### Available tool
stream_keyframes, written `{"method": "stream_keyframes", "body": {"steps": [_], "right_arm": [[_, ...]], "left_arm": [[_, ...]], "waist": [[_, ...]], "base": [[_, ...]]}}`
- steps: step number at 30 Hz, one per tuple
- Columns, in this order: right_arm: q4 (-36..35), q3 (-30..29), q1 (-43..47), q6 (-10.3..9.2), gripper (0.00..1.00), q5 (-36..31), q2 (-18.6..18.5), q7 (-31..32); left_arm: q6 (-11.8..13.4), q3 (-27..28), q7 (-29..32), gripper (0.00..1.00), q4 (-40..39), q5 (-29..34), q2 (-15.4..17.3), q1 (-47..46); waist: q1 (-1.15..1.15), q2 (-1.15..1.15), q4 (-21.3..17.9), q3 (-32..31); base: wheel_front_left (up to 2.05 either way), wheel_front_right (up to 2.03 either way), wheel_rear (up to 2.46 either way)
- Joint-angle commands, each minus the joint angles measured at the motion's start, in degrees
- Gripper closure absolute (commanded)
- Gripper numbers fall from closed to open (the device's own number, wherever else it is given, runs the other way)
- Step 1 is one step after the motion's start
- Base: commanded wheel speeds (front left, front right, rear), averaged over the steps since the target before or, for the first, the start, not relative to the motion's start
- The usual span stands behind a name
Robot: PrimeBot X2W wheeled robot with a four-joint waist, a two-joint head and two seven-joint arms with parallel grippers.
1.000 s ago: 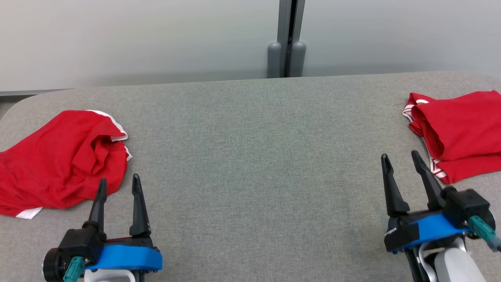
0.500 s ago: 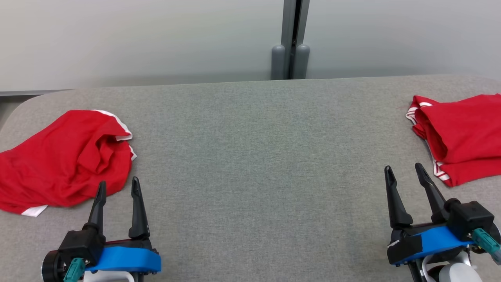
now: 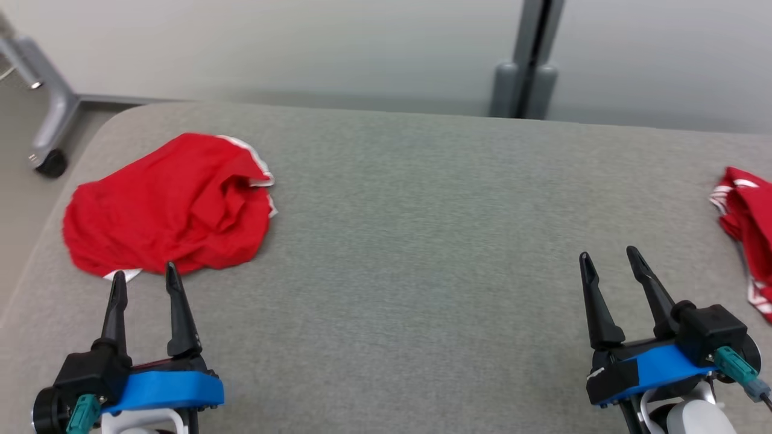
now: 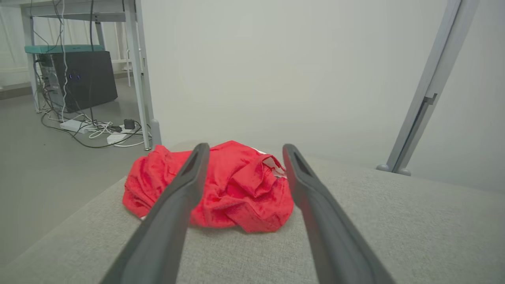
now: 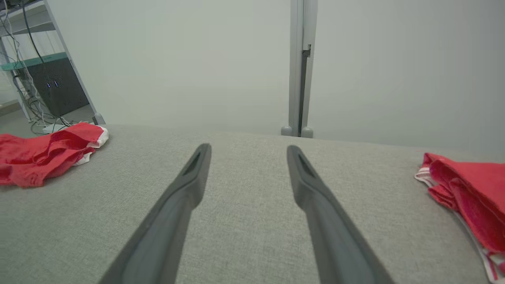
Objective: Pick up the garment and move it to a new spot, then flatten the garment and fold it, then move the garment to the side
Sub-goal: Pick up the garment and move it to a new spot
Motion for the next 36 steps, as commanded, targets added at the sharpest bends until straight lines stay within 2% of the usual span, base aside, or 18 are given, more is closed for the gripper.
{"method": "stream_keyframes", "body": {"steps": [1, 4, 9, 13, 18, 21, 26, 32, 36], "right_arm": [[-0.1, 0.0, -0.9, 0.01, 0.00, -0.1, -0.2, 0.0], [0.2, 0.4, -1.4, 0.01, 0.00, -0.3, -0.8, 0.3], [0.3, 0.8, -1.9, 0.01, 0.00, -0.6, -1.3, 0.8], [0.3, 1.6, -2.5, 0.01, 0.00, -0.8, -1.9, 1.3], [0.5, 2.0, -2.6, 0.01, 0.00, -0.7, -2.0, 1.6], [0.6, 2.5, -2.7, 0.01, 0.00, -0.4, -2.1, 1.6], [0.1, 2.1, -3.3, 0.01, 0.00, -0.3, -2.7, 1.7], [-2.7, 1.3, -4.5, 0.01, 0.00, -1.1, -4.0, 2.6], [-5.5, 0.5, -5.7, 0.01, 0.00, -1.3, -4.8, 3.3]], "left_arm": [[0.1, 0.5, -0.2, 0.00, -0.3, -0.3, 0.0, -0.8], [0.1, 1.4, -0.2, 0.00, -0.2, -0.4, 0.0, -0.8], [0.4, 2.5, -0.2, 0.00, -0.4, -0.9, 0.0, 0.0], [0.7, 3.3, -0.1, 0.00, -0.7, -1.4, -0.1, 0.6], [1.3, 3.2, -0.2, 0.00, -1.2, -1.8, -0.1, 1.2], [1.6, 3.4, -0.2, 0.00, -1.3, -1.9, -0.1, 1.2], [0.6, 4.3, -0.2, 0.00, -0.9, -1.6, 0.4, -2.5], [-1.0, 6.6, -0.2, 0.00, 1.2, -2.4, 3.9, -12.9], [-1.7, 7.7, 0.0, 0.00, 4.5, -2.8, 7.5, -21.1]], "waist": [[0.00, 0.00, 2.4, 1.7], [0.00, 0.00, 6.5, 2.2], [0.00, 0.00, 11.0, 2.7], [0.00, 0.00, 13.4, 3.0], [0.00, 0.00, 14.6, 3.0], [0.00, 0.00, 14.2, 3.2], [0.00, 0.00, 12.2, 4.4], [0.00, 0.00, 8.4, 8.3], [0.00, 0.00, 5.2, 12.1]], "base": [[0.00, 0.00, 0.00], [0.00, 0.00, 0.00], [0.00, 0.00, 0.00], [0.00, 0.00, 0.00], [0.00, 0.00, 0.00], [0.00, 0.00, 0.00], [0.00, 0.00, 0.00], [0.00, 0.00, 0.00], [0.00, 0.00, 0.00]]}}
